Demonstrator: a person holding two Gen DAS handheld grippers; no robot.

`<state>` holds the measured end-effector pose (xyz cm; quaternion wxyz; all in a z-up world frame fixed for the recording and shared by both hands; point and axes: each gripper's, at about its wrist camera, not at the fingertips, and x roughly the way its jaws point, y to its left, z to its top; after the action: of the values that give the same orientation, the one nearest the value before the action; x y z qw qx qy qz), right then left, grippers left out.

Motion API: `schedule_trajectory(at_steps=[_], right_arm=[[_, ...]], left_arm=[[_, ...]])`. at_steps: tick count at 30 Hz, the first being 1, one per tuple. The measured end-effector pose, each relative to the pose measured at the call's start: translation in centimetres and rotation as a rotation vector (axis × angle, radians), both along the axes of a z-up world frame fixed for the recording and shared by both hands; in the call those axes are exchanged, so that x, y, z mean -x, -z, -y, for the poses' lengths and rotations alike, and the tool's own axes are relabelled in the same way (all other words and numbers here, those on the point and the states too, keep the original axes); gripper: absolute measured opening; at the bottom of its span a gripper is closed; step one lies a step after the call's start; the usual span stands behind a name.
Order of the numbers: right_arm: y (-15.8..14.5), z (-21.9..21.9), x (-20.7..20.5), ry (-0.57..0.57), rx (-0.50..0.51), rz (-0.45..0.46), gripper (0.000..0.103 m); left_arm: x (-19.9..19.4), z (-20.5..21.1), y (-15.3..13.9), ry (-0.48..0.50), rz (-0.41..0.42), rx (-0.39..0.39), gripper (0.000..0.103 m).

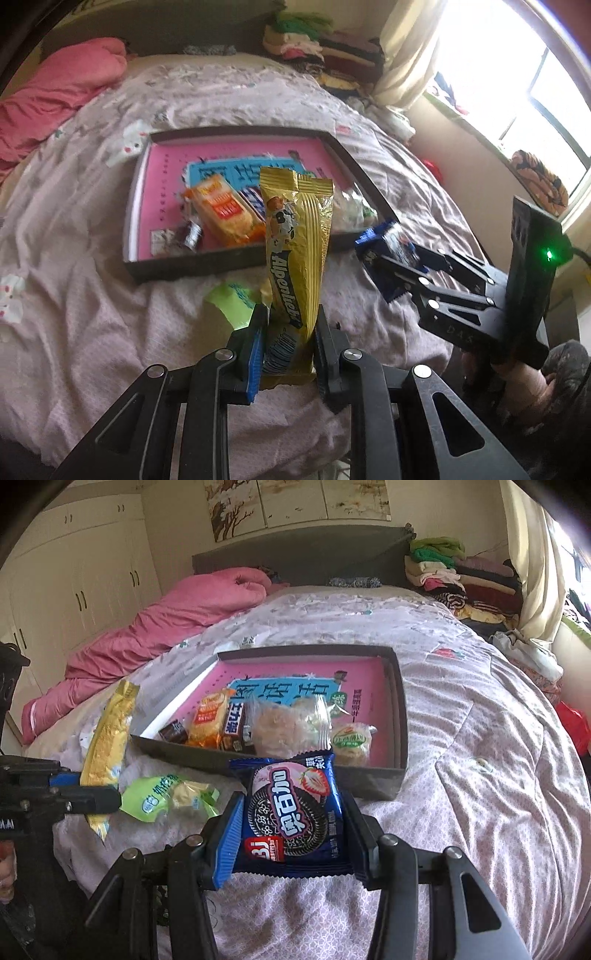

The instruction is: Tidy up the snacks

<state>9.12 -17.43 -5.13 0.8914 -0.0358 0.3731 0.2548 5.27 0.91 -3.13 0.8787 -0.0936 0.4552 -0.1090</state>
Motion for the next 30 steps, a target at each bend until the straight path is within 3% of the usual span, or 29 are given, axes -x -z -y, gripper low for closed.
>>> schedule_trajectory(at_steps=[19,30], right_arm=[[-2.3,0.2,0.0,0.031,-0.029,0.065,0.05],[-4.1,1.5,-2.0,0.113,-0.063,0.117,0.05]], left_arm=[[-1.1,-5.6,-1.6,-0.197,0.073,-0.009,0.023],[-3.2,-6.7,-1.5,-0.238,0.089,-0.01,0.023]])
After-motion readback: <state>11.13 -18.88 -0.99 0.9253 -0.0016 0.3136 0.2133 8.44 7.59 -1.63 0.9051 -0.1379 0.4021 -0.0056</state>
